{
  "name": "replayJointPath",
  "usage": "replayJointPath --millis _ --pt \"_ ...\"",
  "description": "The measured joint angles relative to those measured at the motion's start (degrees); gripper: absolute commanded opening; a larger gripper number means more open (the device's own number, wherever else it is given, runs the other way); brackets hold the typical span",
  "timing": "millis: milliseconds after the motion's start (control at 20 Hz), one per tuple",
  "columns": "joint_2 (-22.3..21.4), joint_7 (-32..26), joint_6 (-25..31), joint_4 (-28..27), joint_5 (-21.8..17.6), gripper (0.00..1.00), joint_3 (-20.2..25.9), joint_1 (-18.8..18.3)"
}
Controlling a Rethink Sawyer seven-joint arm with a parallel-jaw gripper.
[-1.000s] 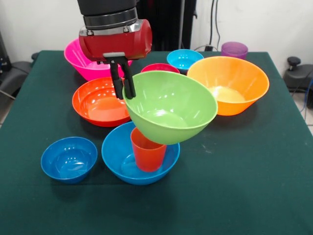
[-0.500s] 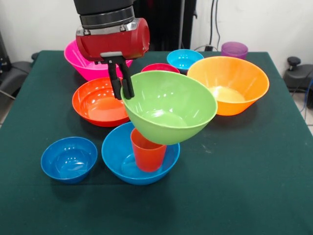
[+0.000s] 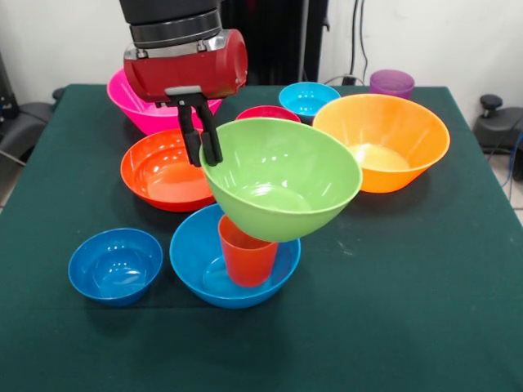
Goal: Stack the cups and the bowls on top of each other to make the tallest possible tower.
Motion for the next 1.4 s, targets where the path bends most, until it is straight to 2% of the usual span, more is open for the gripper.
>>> replayJointPath --millis 700,1400 --pt "0.23 0.0 1.79 0.0 -3.66 0.0 1.77 -1.68" --pt "2.23 0.0 3.0 -0.02 -4.45 0.0 3.57 -1.99"
